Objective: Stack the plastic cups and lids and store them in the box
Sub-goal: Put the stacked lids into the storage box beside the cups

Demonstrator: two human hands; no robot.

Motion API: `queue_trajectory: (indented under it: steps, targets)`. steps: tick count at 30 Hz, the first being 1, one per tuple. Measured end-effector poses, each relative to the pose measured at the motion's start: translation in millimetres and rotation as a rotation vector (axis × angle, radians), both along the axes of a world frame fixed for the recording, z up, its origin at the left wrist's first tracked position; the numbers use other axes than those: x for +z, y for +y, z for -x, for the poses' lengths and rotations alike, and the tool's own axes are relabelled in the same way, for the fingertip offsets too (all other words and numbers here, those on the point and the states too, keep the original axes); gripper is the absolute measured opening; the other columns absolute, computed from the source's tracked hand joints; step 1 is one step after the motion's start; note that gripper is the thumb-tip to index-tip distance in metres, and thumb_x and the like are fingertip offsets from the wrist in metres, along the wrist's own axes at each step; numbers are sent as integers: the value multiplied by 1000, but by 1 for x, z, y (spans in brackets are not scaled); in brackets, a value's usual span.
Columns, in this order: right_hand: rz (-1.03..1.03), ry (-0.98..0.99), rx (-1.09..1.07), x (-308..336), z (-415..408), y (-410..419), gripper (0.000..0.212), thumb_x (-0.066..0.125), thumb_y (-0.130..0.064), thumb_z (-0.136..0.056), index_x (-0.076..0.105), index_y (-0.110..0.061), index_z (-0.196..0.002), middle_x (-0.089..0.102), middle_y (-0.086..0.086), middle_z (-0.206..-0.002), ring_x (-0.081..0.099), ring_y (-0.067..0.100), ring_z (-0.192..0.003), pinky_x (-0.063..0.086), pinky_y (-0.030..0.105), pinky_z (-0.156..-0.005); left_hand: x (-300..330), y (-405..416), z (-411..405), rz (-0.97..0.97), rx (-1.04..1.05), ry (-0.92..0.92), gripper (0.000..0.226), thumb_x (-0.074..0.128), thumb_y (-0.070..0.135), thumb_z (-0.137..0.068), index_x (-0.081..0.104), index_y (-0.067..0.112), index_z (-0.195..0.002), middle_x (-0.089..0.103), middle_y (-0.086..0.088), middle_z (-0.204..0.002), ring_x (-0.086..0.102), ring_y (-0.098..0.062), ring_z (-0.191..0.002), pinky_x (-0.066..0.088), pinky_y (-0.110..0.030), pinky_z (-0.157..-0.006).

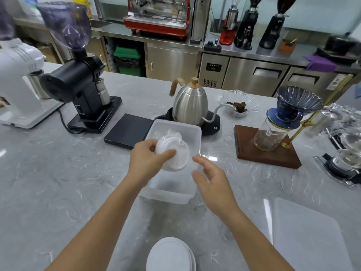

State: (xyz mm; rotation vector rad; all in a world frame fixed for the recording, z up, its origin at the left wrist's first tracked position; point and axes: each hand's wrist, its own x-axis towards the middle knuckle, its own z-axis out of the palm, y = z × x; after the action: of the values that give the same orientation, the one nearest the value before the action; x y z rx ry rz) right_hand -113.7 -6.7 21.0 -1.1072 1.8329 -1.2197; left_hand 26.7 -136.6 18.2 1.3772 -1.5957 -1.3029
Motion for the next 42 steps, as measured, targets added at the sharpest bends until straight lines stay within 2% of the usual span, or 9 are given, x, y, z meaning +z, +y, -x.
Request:
queue_trajectory:
  steps: [3, 7, 14, 22, 30, 33, 36, 39, 42]
  targets:
    - [-65, 123, 103, -12, 0, 3, 39, 56, -20, -98, 55, -28, -136, 39, -17, -152, 28, -2, -143, 24, 25, -119, -12, -5, 18, 14, -18, -46, 28, 78, 35, -63, 74, 20, -85, 75, -4, -80, 73, -24, -80, 62, -51, -73]
    - [-93, 261, 191, -23, -2, 9, 40, 53, -23, -99, 51, -28, -139, 22, -21, -159, 7, -6, -148, 12, 21, -119, -22, -7, 34, 17, -15, -68, 19, 81, 25, -71, 73, 15, -86, 74, -5, -80, 69, -20, -74, 55, -35, -66]
    - [-97, 310, 215, -28, -5, 10, 39, 50, -26, -100, 52, -26, -139, 10, -24, -162, -3, -7, -149, 11, 21, -118, -34, -9, 44, -33, 53, -59, 49, 89, 34, -68, 62, 15, -104, 72, 2, -91, 69, -10, -83, 48, -22, -64]
    - [-93, 305, 219, -30, -5, 10, 36, 49, -28, -101, 53, -29, -136, 9, -26, -161, -3, -8, -148, 9, 18, -114, -31, -12, 45, -5, 74, -114, 63, 92, 45, -60, 58, 15, -103, 70, 2, -90, 66, -9, -82, 47, -24, -64]
    - [-89, 313, 221, -32, -4, 11, 33, 49, -31, -100, 53, -33, -133, 9, -30, -159, -2, -9, -148, 11, 16, -111, -29, -14, 37, 32, 17, -188, 53, 86, 37, -65, 67, 22, -112, 76, 2, -91, 72, -15, -84, 59, -39, -80]
    - [-83, 337, 227, -33, -3, 11, 31, 49, -33, -100, 56, -31, -131, 9, -28, -160, -2, -9, -148, 12, 18, -112, -27, -12, 37, 86, 21, -213, 47, 85, 37, -70, 71, 23, -113, 72, -1, -97, 69, -17, -89, 57, -38, -83]
    - [-59, 357, 255, -34, -1, 12, 22, 49, -36, -100, 63, -27, -115, 12, -24, -162, -4, -13, -146, 10, 11, -111, -25, -10, 37, 129, 19, -227, 42, 84, 37, -73, 72, 22, -111, 70, -2, -94, 67, -19, -87, 54, -37, -83]
    - [-63, 406, 288, -33, 3, 14, 21, 50, -41, -99, 62, -25, -94, 13, -24, -161, -11, -23, -137, 4, -3, -98, -26, -9, 36, 142, 17, -236, 44, 84, 40, -73, 71, 21, -110, 71, -1, -92, 69, -19, -86, 56, -39, -83]
    - [-62, 429, 303, -33, 5, 14, 26, 50, -44, -98, 60, -22, -88, 13, -26, -160, -12, -24, -137, 4, -7, -94, -27, -10, 35, 135, 27, -232, 48, 84, 43, -72, 70, 18, -111, 73, -2, -96, 69, -18, -88, 56, -37, -81]
